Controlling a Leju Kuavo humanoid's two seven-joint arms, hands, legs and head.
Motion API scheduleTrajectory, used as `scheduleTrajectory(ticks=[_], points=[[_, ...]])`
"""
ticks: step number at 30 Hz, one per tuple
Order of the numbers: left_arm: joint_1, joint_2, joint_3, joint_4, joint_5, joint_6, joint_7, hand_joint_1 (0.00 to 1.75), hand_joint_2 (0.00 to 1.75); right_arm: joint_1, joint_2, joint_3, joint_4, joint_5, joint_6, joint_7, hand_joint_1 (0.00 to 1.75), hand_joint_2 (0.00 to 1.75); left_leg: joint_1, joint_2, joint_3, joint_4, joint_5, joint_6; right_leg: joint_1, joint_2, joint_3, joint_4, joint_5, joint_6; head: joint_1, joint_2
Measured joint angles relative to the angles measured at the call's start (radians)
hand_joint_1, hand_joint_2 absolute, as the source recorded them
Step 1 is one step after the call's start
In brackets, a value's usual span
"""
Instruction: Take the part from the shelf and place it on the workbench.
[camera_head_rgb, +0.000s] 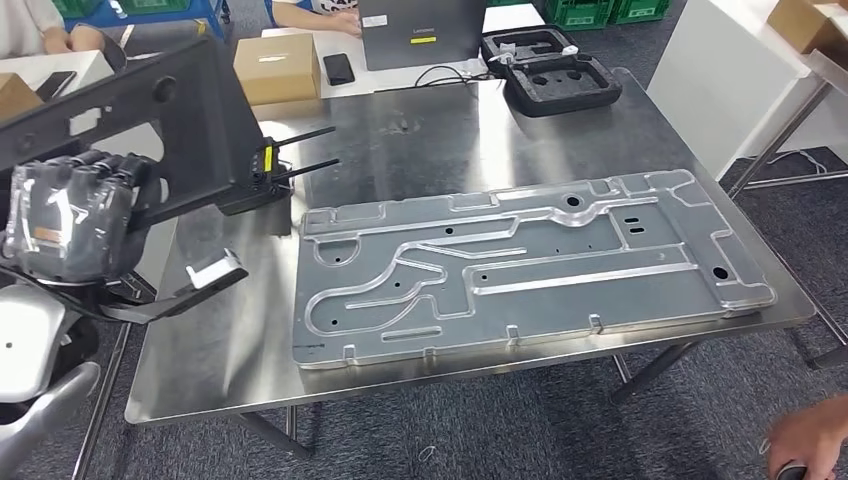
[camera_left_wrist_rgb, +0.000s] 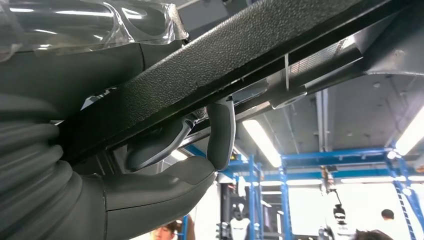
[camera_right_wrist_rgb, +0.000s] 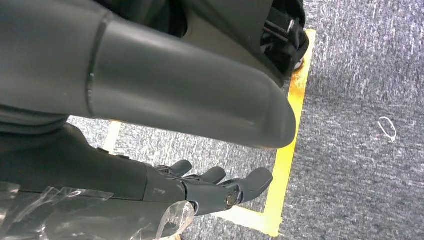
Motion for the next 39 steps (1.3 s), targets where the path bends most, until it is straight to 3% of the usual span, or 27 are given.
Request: scheduleTrajectory(ticks=[2,5,6,7,8,10,11,13,16,18,20,22,23,25,27,30,32,35,36,37,38,39], points=[[-0.009,-0.011,-0.017,-0.006,0.001,-0.008,-0.011,1.75,1.75,0.0,0.0,0.001,0.0,0.001,0.0,0.0,0.0,0.0,0.004,0.001,0.009,-0.009,0.007,0.013,0.001,-0.002,-0.021,0.051,-0.033,0.008,0.001,0.0],[-0.032,-0.033,-0.059,-0.008,-0.053,-0.061,-0.043,1.75,1.75,0.0,0.0,0.001,0.0,0.006,0.0,0.0,0.0,0.0,0.001,0.002,0.013,-0.01,0.006,0.023,0.002,-0.004,-0.118,0.25,-0.122,0.011,0.003,0.0],[-0.039,-0.04,-0.077,-0.008,-0.08,-0.077,-0.054,1.75,1.75,0.0,0.0,0.002,0.0,0.008,0.0,0.0,0.0,0.0,0.0,0.001,0.013,-0.01,0.005,0.024,0.002,-0.004,-0.139,0.287,-0.128,0.012,0.004,0.0],[-0.046,-0.048,-0.095,-0.008,-0.101,-0.087,-0.063,1.75,1.75,0.0,0.0,0.003,0.0,0.01,0.0,0.0,0.0,0.0,-0.001,0.001,0.015,-0.01,0.003,0.025,0.002,-0.004,-0.142,0.288,-0.115,0.012,0.004,0.0],[-0.053,-0.055,-0.112,-0.008,-0.115,-0.092,-0.071,1.75,1.75,0.0,0.0,0.004,0.0,0.011,0.0,0.0,0.0,0.0,-0.001,0.0,0.017,-0.009,0.001,0.025,0.002,-0.004,-0.125,0.248,-0.086,0.012,0.004,0.0],[-0.069,-0.069,-0.141,-0.008,-0.128,-0.091,-0.082,1.75,1.75,-0.001,0.001,0.007,0.0,0.015,0.0,0.0,0.0,0.0,-0.004,-0.001,0.02,-0.003,-0.008,0.019,0.002,-0.005,-0.061,0.11,-0.021,0.009,0.004,0.0],[-0.077,-0.075,-0.154,-0.007,-0.13,-0.087,-0.088,1.75,1.75,-0.002,0.001,0.008,0.0,0.017,0.001,0.001,0.0,0.0,-0.006,-0.001,0.019,0.002,-0.013,0.015,0.002,-0.005,-0.036,0.056,-0.002,0.006,0.004,0.0],[-0.087,-0.087,-0.178,-0.005,-0.123,-0.067,-0.101,1.75,1.75,-0.004,0.004,0.01,0.0,0.021,0.003,0.004,0.0,0.0,-0.01,-0.001,0.015,0.009,-0.02,0.008,0.003,-0.004,-0.018,0.013,0.005,-0.001,0.003,0.0],[-0.09,-0.116,-0.206,0.005,-0.088,-0.022,-0.12,1.75,1.75,-0.009,0.01,0.014,0.0,0.03,0.006,0.01,0.0,0.0,-0.007,0.0,0.006,0.029,-0.037,0.0,0.0,-0.003,-0.018,0.01,0.004,-0.015,0.002,0.0],[-0.092,-0.134,-0.22,0.019,-0.063,-0.01,-0.126,1.75,1.75,-0.012,0.013,0.015,0.0,0.037,0.008,0.015,0.0,0.0,-0.001,0.001,-0.036,0.12,-0.082,-0.013,-0.003,-0.002,-0.015,0.009,0.003,-0.021,0.0,0.0],[-0.095,-0.151,-0.233,0.041,-0.038,-0.008,-0.128,1.75,1.75,-0.015,0.016,0.016,0.0,0.046,0.01,0.019,0.0,0.0,0.004,0.001,-0.106,0.257,-0.133,-0.023,-0.003,-0.001,-0.015,0.009,0.001,-0.024,-0.001,0.0],[-0.096,-0.168,-0.247,0.069,-0.013,-0.008,-0.131,1.75,1.75,-0.017,0.019,0.017,0.0,0.055,0.013,0.023,0.0,0.0,0.007,0.001,-0.144,0.312,-0.132,-0.025,-0.003,0.0,-0.013,0.009,0.0,-0.025,-0.001,0.0],[-0.098,-0.175,-0.253,0.082,-0.001,-0.008,-0.132,1.75,1.75,-0.02,0.022,0.017,0.0,0.061,0.014,0.026,0.0,0.0,0.007,0.001,-0.135,0.278,-0.104,-0.023,-0.003,0.0,-0.011,0.009,-0.001,-0.025,-0.001,0.0],[-0.109,-0.187,-0.264,0.108,0.021,-0.009,-0.133,1.75,1.75,-0.026,0.028,0.018,0.0,0.07,0.017,0.031,0.0,0.0,0.005,0.001,-0.075,0.134,-0.032,-0.014,-0.002,0.002,-0.007,0.009,-0.002,-0.023,-0.001,0.0],[-0.124,-0.201,-0.272,0.138,0.033,-0.009,-0.133,1.75,1.75,-0.033,0.033,0.019,0.0,0.078,0.019,0.034,0.0,0.0,-0.003,0.001,-0.028,0.029,0.005,-0.004,0.0,0.003,-0.007,0.008,-0.003,-0.017,-0.001,0.0],[-0.137,-0.221,-0.286,0.178,0.041,-0.009,-0.133,1.75,1.75,-0.039,0.037,0.023,0.0,0.082,0.021,0.036,0.0,0.0,-0.007,0.0,-0.017,0.007,0.009,0.006,0.0,0.003,-0.004,0.003,-0.003,-0.002,-0.001,0.0],[-0.145,-0.236,-0.293,0.202,0.046,-0.009,-0.132,1.75,1.75,-0.041,0.04,0.025,0.0,0.084,0.022,0.037,0.0,0.0,-0.002,0.001,-0.009,-0.005,0.017,0.018,0.002,0.001,-0.015,0.032,-0.026,0.007,0.0,0.0],[-0.155,-0.261,-0.304,0.242,0.056,-0.008,-0.122,1.75,1.75,-0.043,0.041,0.029,0.0,0.091,0.024,0.041,0.0,0.0,-0.001,0.002,-0.004,-0.01,0.019,0.028,0.003,-0.002,-0.103,0.218,-0.114,0.012,0.003,0.0],[-0.156,-0.271,-0.31,0.257,0.06,-0.004,-0.116,1.75,1.75,-0.042,0.042,0.031,0.0,0.092,0.024,0.042,0.0,0.0,-0.002,0.002,-0.003,-0.01,0.018,0.029,0.002,-0.002,-0.132,0.274,-0.13,0.014,0.004,0.0],[-0.157,-0.282,-0.315,0.274,0.063,0.003,-0.109,1.75,1.75,-0.042,0.043,0.032,0.0,0.093,0.025,0.043,0.0,0.0,-0.003,0.002,-0.002,-0.009,0.017,0.029,0.002,-0.003,-0.144,0.294,-0.128,0.016,0.004,0.0],[-0.157,-0.293,-0.319,0.292,0.064,0.013,-0.099,1.75,1.75,-0.042,0.044,0.033,0.0,0.094,0.025,0.044,0.0,0.0,-0.002,0.001,-0.001,-0.008,0.016,0.028,0.001,-0.003,-0.137,0.273,-0.107,0.017,0.004,0.0],[-0.159,-0.302,-0.321,0.309,0.065,0.026,-0.088,1.75,1.75,-0.043,0.045,0.033,0.0,0.096,0.025,0.046,0.0,0.0,-0.001,0.0,0.001,-0.007,0.014,0.026,-0.001,-0.004,-0.11,0.214,-0.072,0.018,0.004,0.0]])
